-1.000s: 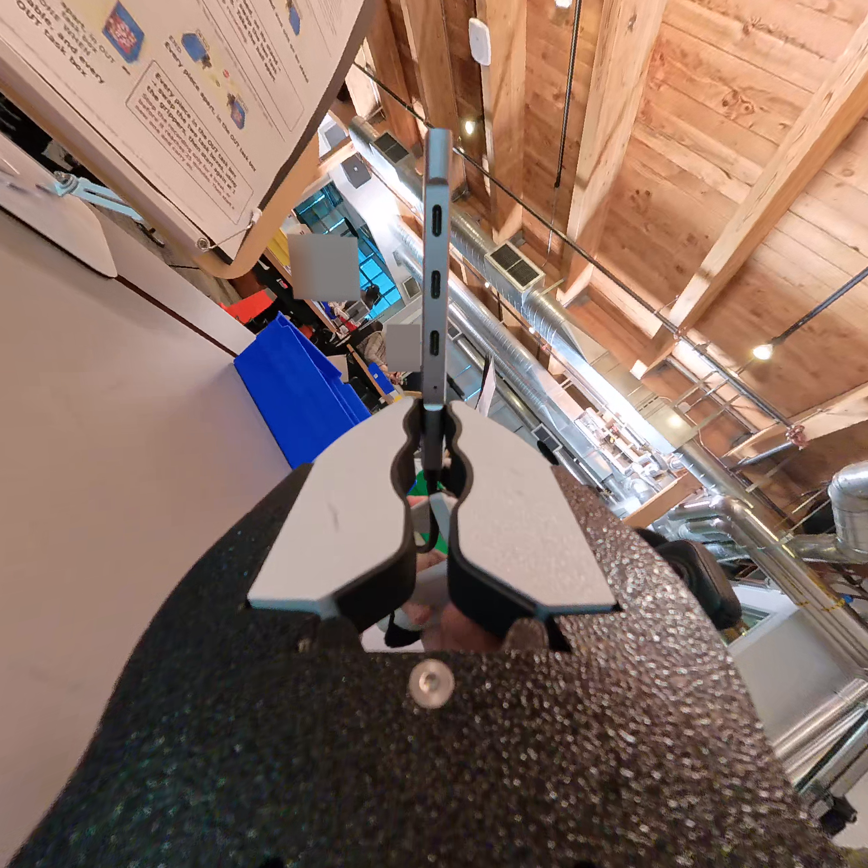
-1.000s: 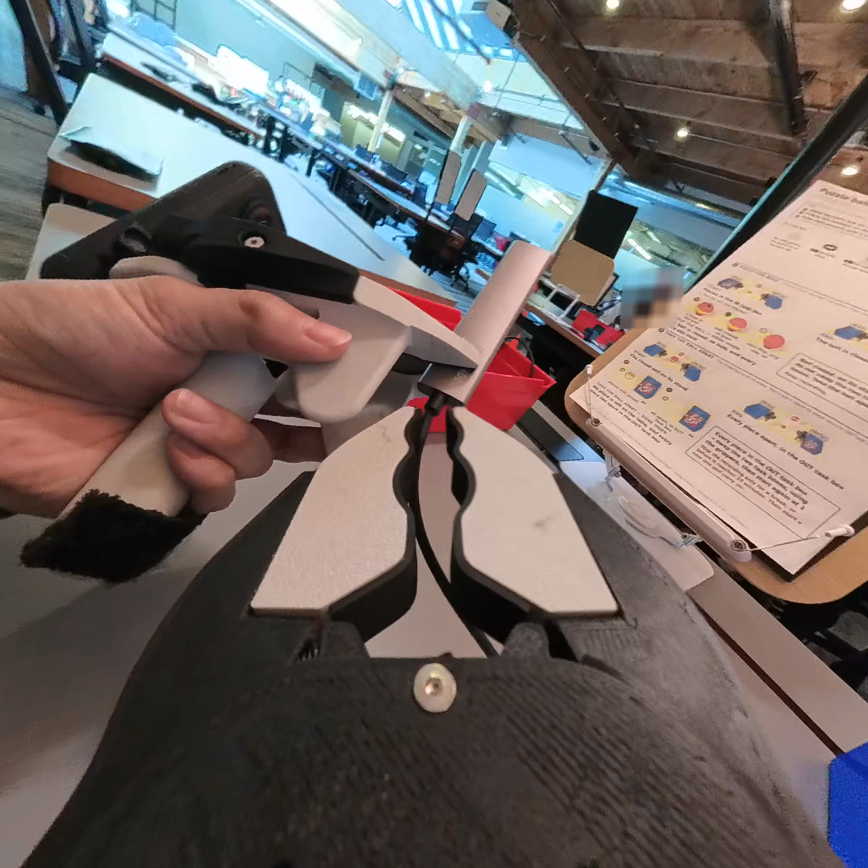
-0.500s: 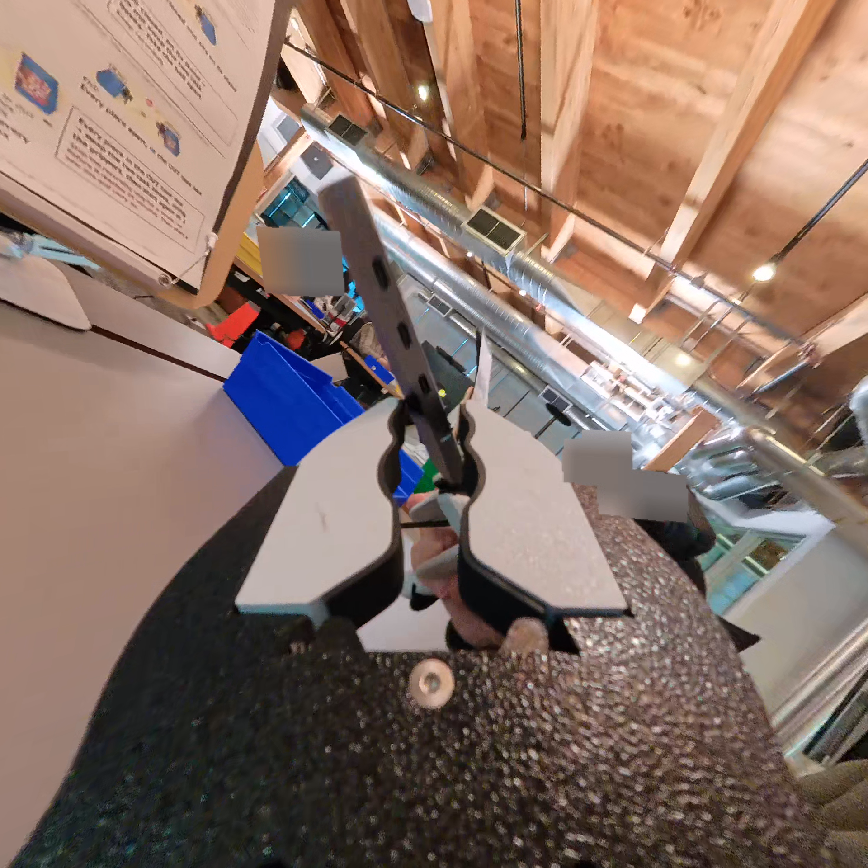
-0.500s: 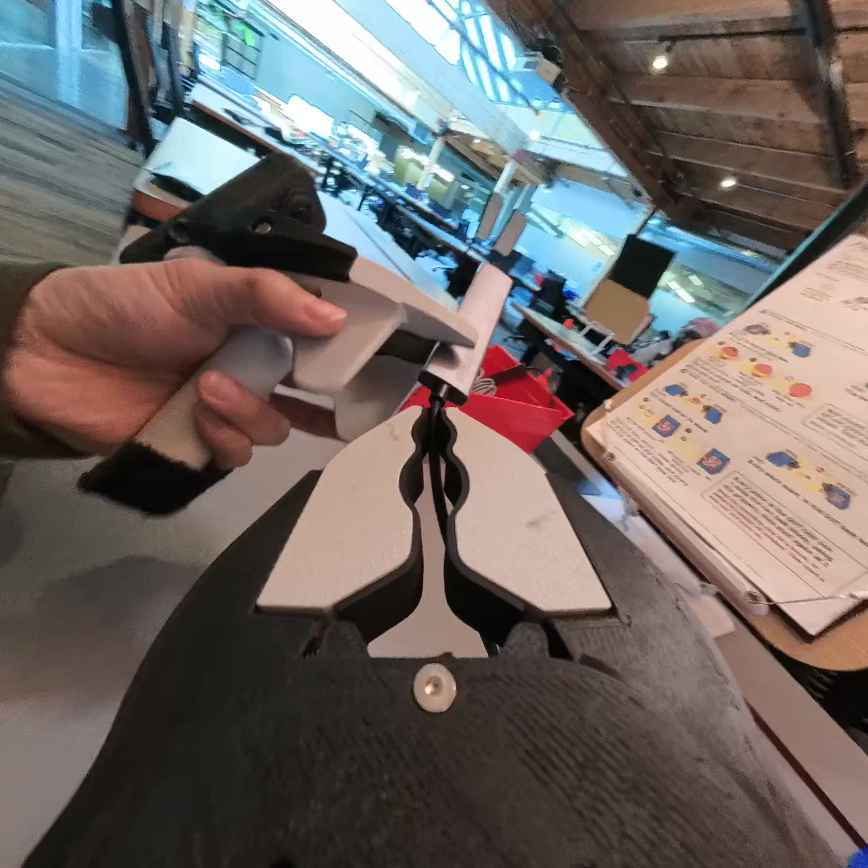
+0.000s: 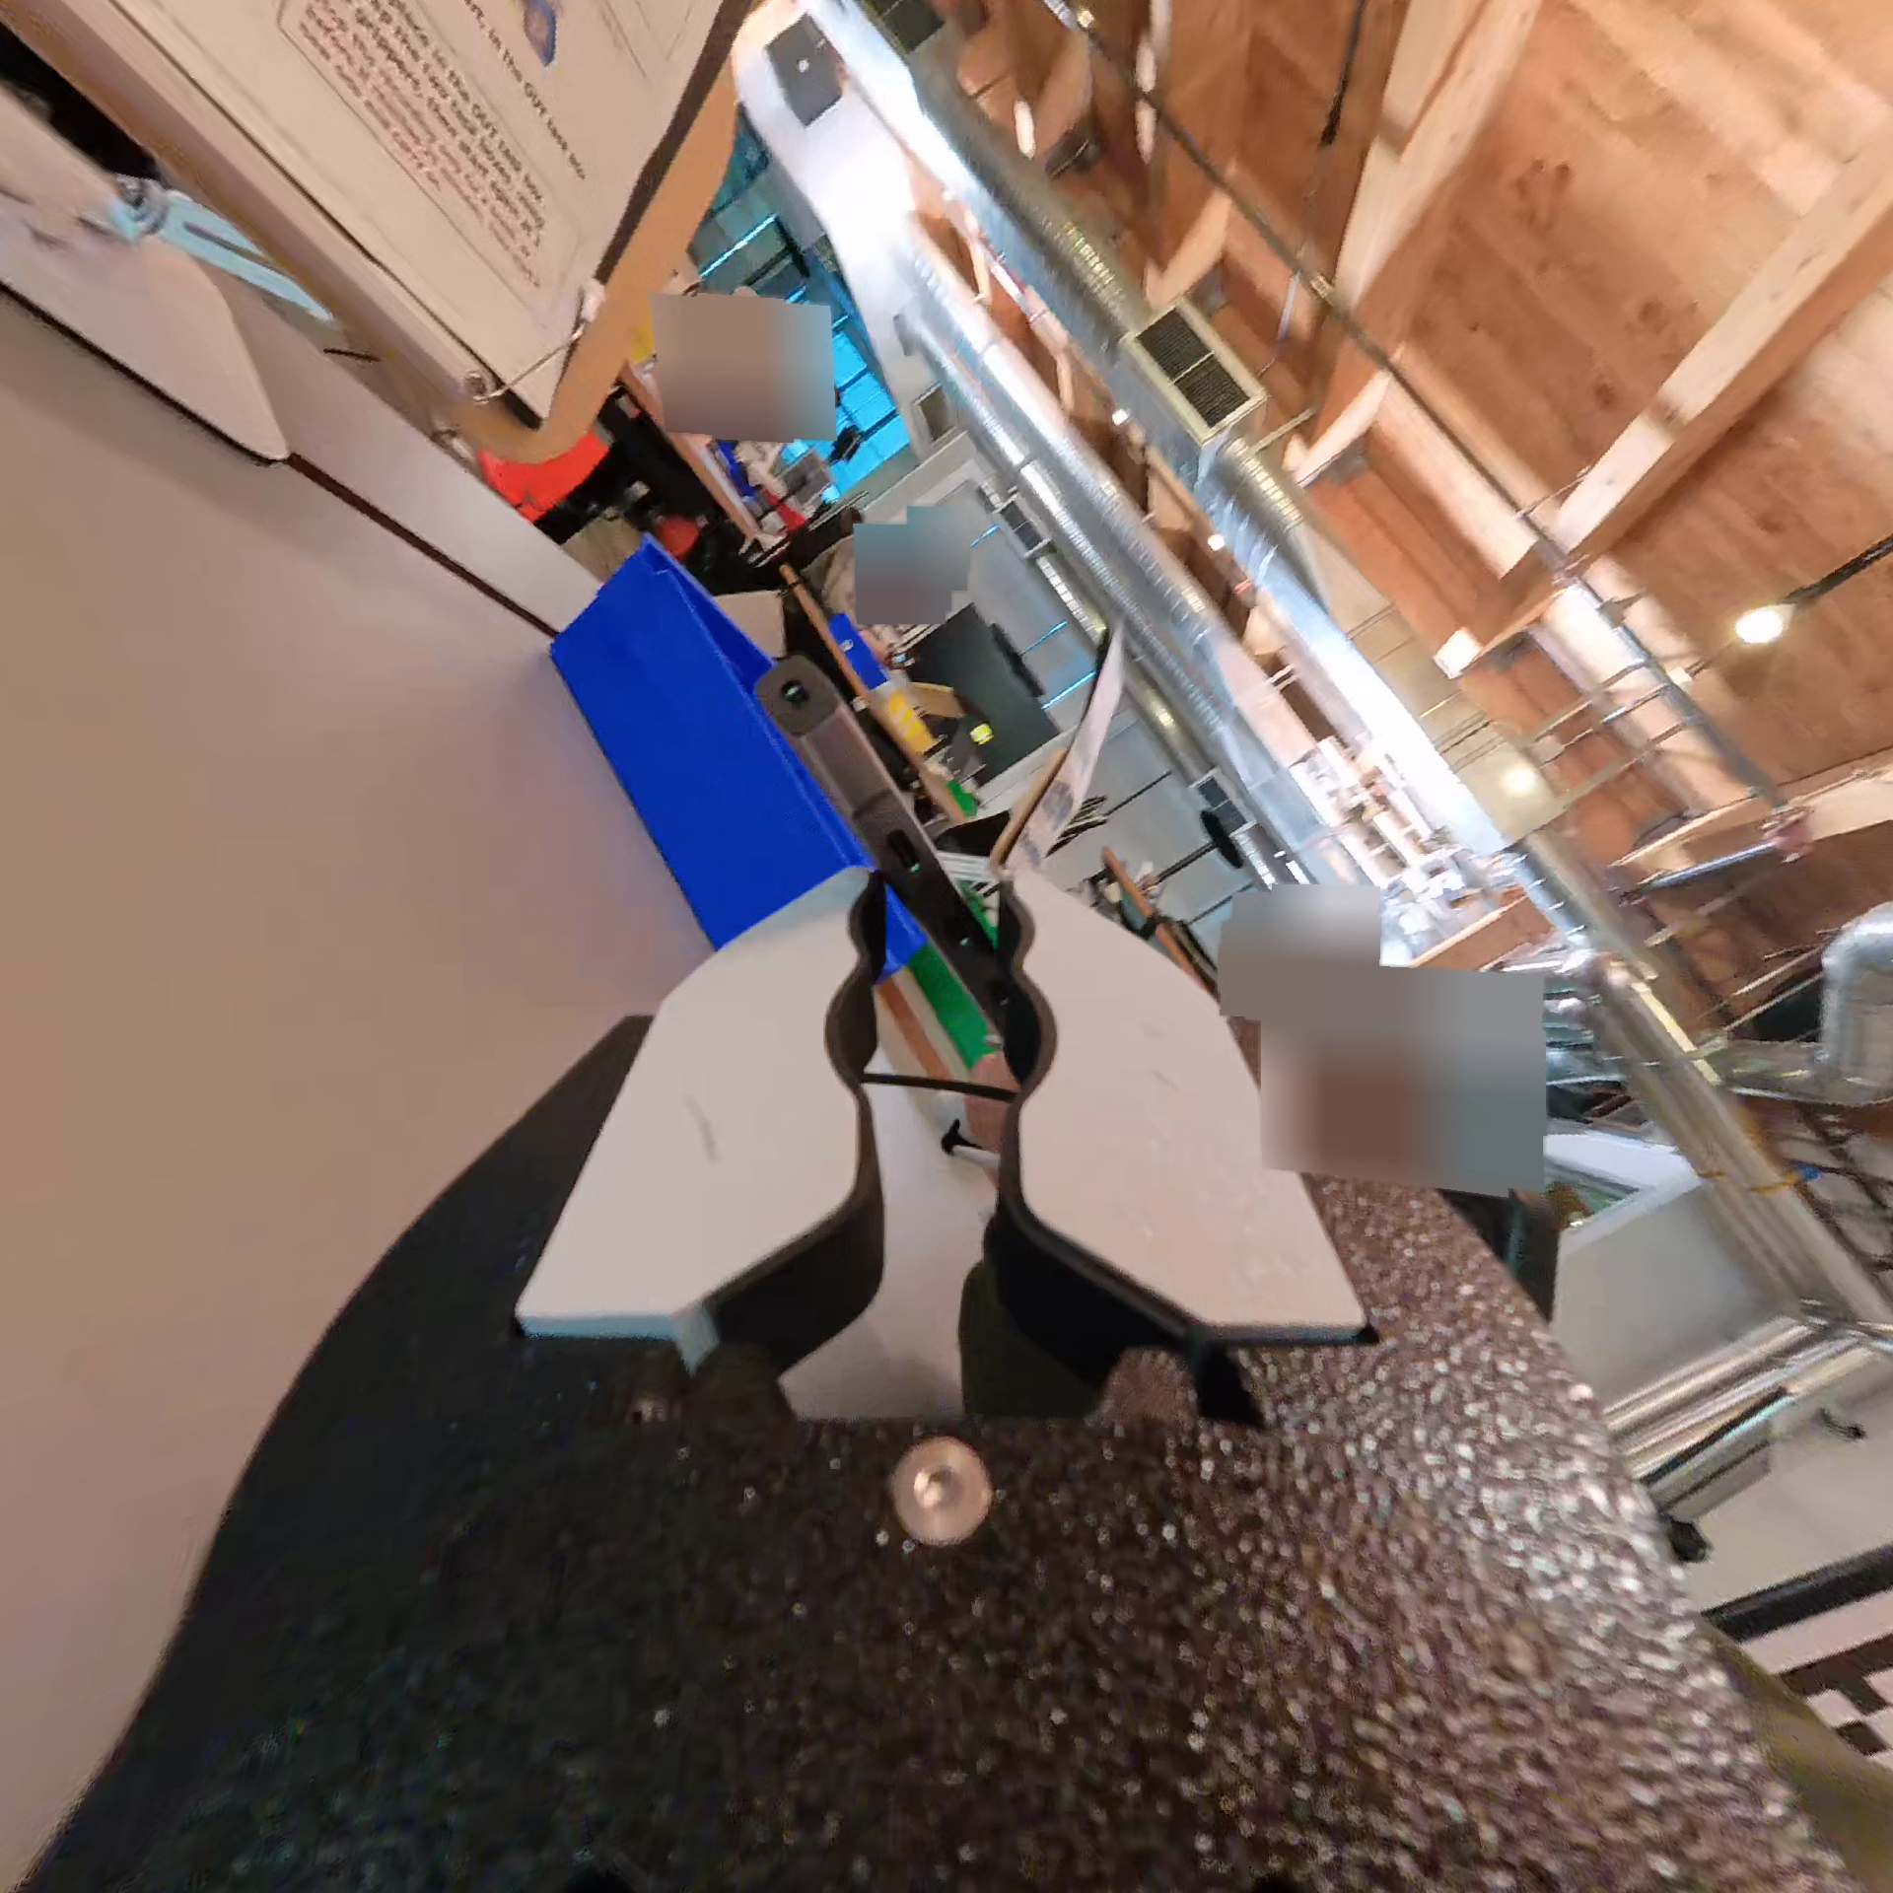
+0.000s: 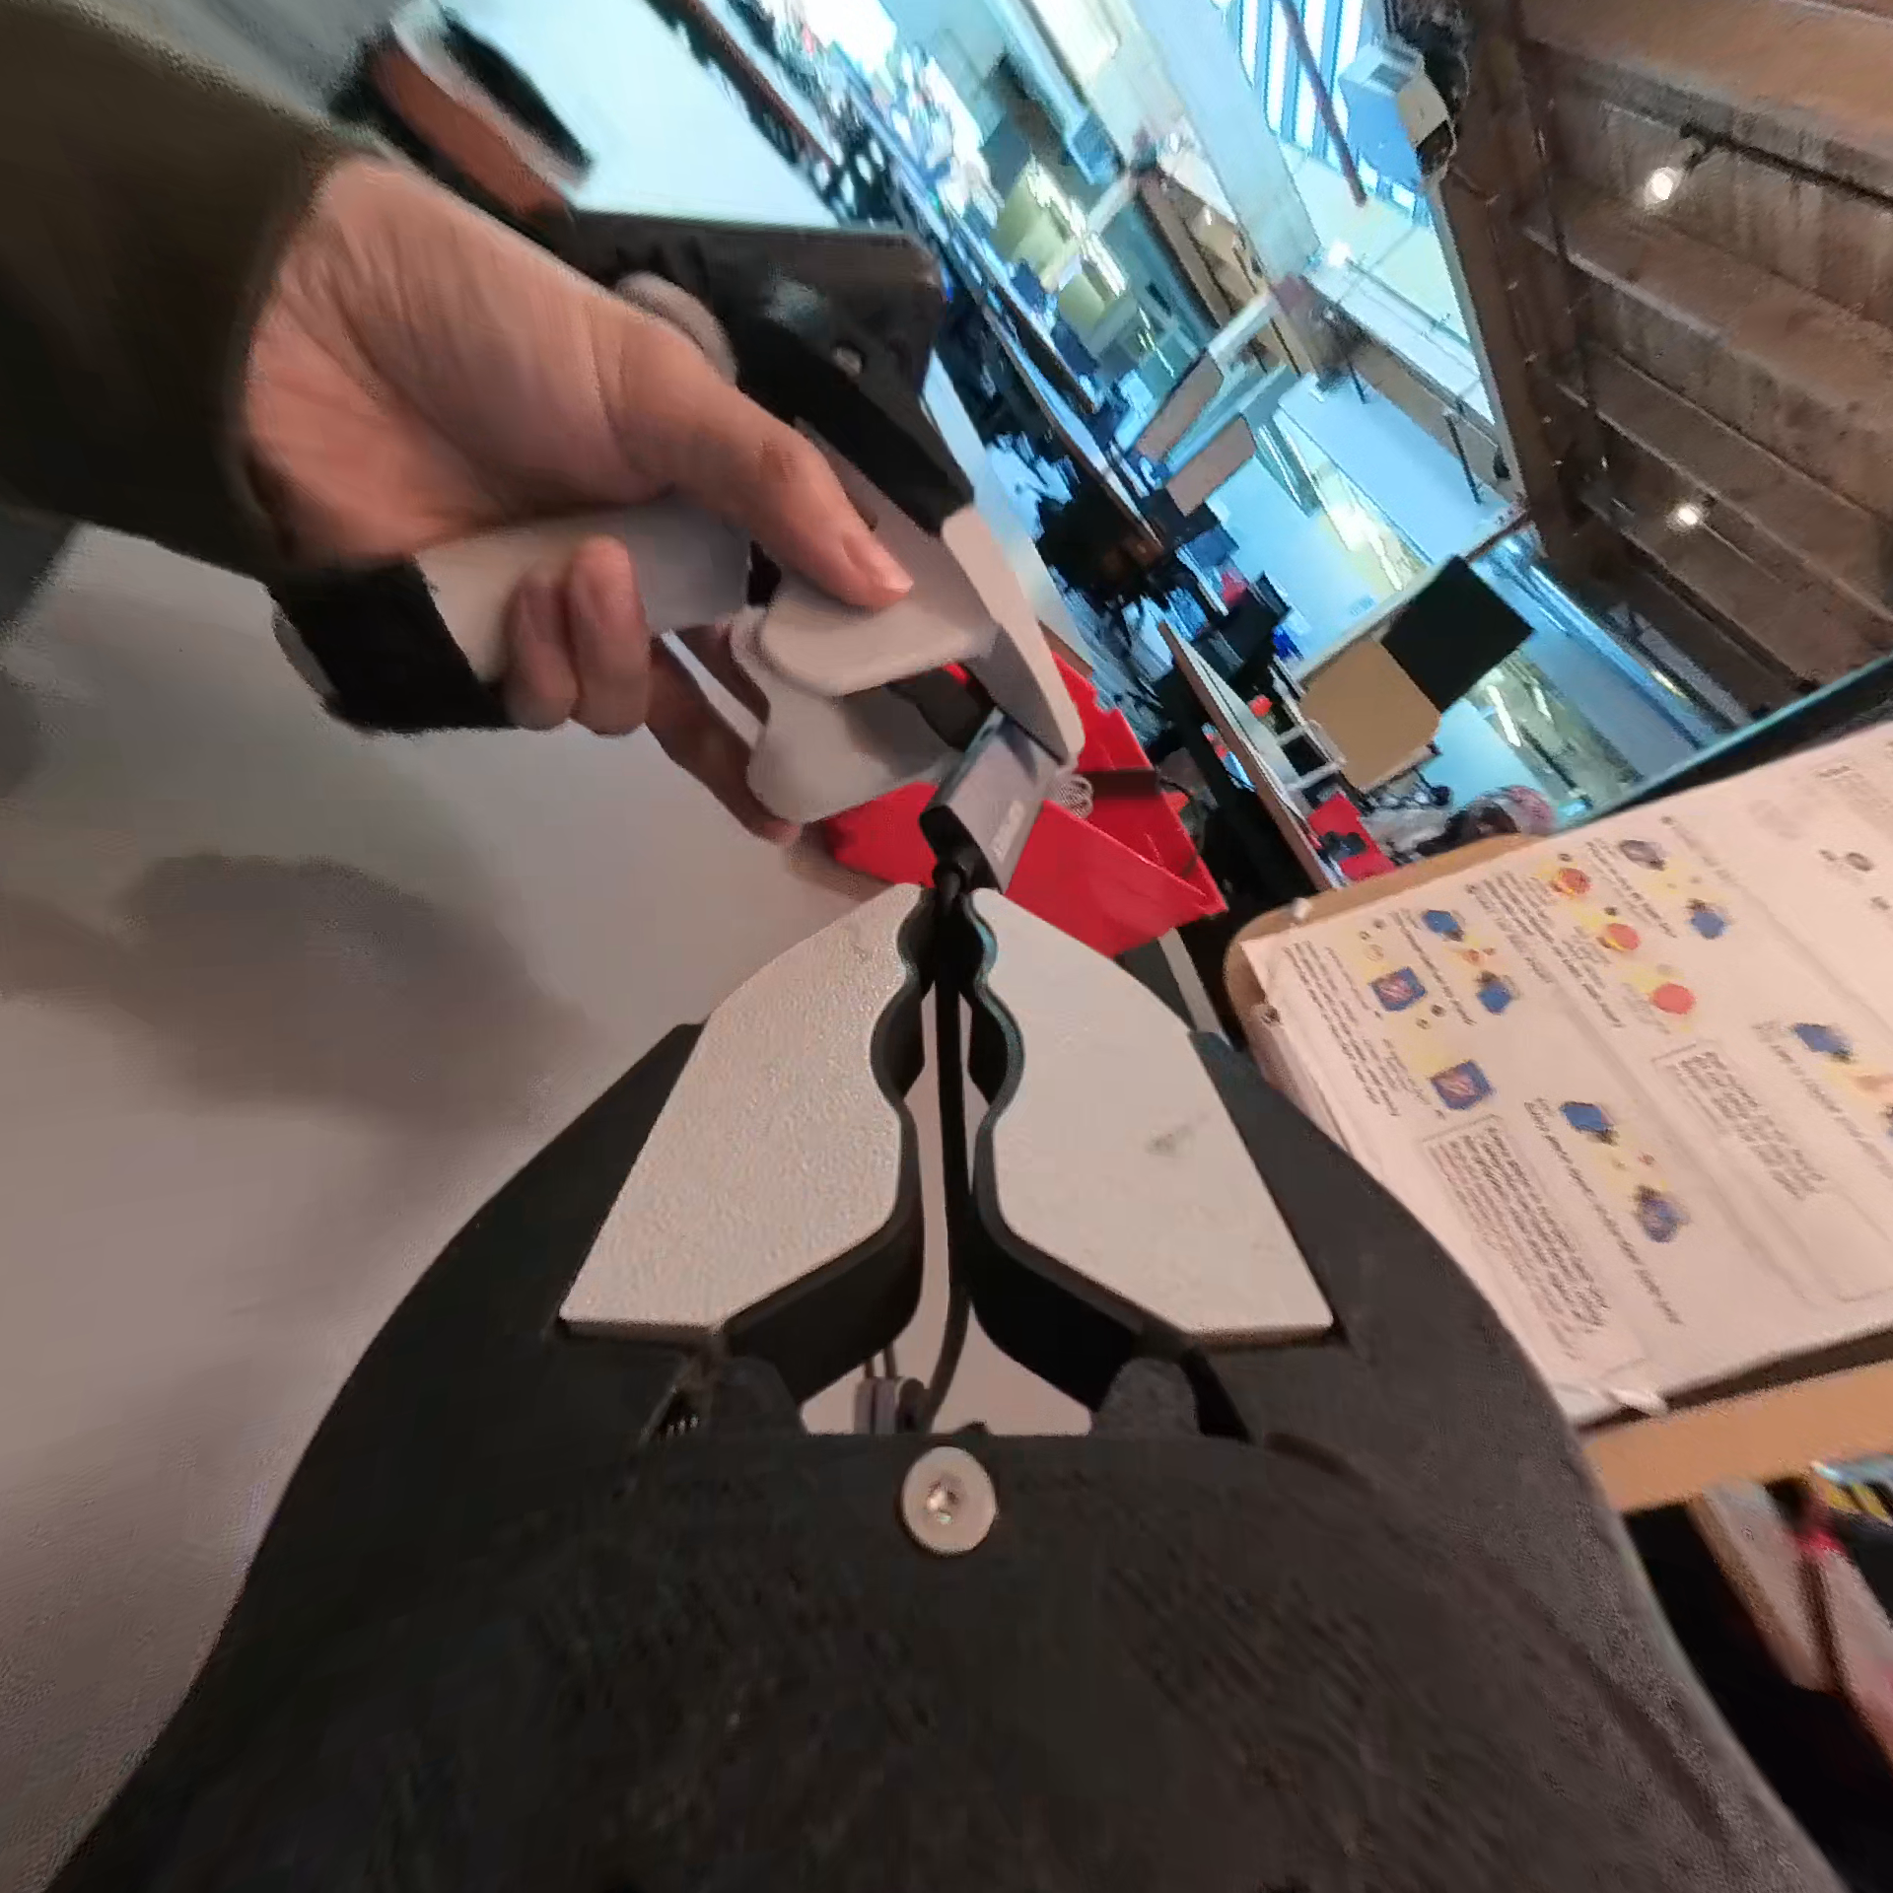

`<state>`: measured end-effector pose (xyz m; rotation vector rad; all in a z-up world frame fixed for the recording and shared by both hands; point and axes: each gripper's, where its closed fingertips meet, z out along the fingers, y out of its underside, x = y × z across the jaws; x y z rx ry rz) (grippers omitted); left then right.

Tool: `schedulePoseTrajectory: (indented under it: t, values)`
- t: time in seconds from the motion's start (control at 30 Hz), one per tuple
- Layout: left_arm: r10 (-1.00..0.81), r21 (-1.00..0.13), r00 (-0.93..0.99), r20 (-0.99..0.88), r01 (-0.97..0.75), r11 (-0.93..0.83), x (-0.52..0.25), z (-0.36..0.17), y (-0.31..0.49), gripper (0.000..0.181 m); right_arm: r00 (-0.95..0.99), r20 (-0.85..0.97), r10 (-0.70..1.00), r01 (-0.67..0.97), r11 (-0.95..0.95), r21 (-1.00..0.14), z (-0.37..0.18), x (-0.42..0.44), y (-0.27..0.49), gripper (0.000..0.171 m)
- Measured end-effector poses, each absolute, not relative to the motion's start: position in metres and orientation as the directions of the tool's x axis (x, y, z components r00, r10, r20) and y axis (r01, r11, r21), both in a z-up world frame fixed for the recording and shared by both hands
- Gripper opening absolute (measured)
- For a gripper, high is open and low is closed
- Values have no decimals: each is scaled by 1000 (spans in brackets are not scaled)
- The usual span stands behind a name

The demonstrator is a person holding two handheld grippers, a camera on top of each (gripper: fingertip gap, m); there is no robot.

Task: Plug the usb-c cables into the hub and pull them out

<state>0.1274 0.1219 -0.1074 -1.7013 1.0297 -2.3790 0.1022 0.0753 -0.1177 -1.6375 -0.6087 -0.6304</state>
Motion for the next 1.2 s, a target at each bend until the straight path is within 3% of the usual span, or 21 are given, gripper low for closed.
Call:
schedulePoseTrajectory:
  t: [0.03, 0.17, 0.23, 0.37, 0.5, 0.73, 0.83, 1.03, 1.2]
  values:
    - [-378, -517, -400, 835, -333, -789, 128, -108, 123, 18, 700, 714, 22, 706, -169, -687, -118, 106, 76, 3]
    - [-274, -435, -447, 852, -310, -845, 126, -99, 125, 9, 760, 648, -45, 632, -180, -754, -121, 116, 79, 7]
    - [-227, -368, -436, 871, -272, -889, 128, -100, 131, 9, 824, 544, -158, 533, -109, -839, -115, 120, 83, 33]
    - [-129, -258, -419, 899, -268, -928, 131, -107, 130, 9, 903, 374, -209, 376, -34, -926, -122, 115, 96, 59]
    - [-93, -227, -420, 903, -280, -933, 131, -108, 118, 9, 891, 337, -305, 354, 0, -935, -123, 122, 96, 48]
    - [-66, -197, -404, 912, -290, -937, 134, -114, 107, 9, 877, 364, -314, 402, 64, -913, -126, 114, 94, 25]
    - [-107, -253, -416, 903, -313, -915, 133, -115, 101, 9, 883, 349, -315, 396, 99, -913, -126, 114, 88, 25]
    - [-412, -536, -379, 829, -325, -779, 135, -128, 101, 22, 951, 114, -286, 171, 185, -968, -135, 125, 65, 25]
    - [-403, -568, -412, 817, -458, -684, 131, -137, 78, 32, 937, 171, -304, 218, 129, -967, -139, 122, 54, 25]
